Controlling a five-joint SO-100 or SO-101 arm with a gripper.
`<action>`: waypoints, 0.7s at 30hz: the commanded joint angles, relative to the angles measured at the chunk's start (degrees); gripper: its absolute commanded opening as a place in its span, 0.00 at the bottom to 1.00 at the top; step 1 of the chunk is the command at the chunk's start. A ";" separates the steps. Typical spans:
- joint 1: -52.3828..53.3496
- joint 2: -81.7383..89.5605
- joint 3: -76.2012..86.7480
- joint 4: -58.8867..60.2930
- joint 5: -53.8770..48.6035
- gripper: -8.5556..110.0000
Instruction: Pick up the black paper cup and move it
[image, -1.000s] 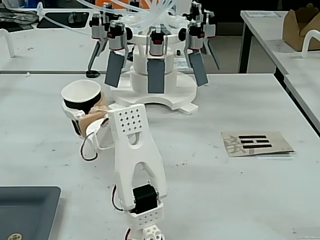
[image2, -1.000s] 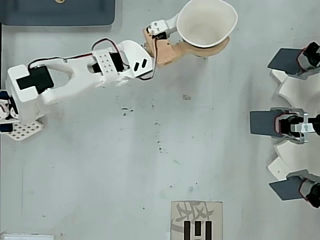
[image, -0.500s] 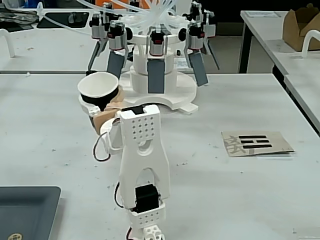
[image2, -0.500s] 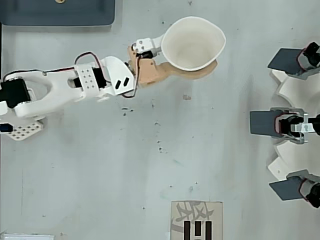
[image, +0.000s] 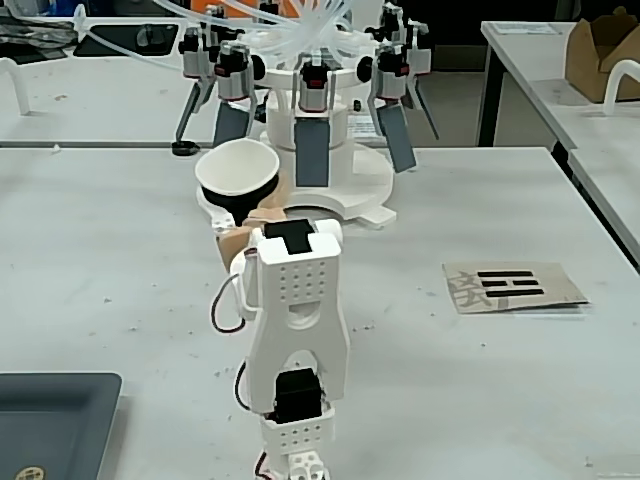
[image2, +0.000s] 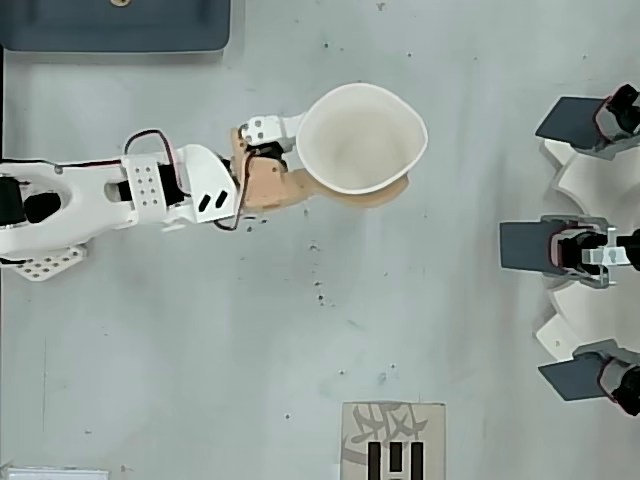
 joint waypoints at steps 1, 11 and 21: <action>1.58 4.66 1.49 -2.20 0.09 0.14; 5.01 10.46 9.32 -4.04 -0.18 0.13; 7.29 14.50 14.33 -4.57 -0.26 0.13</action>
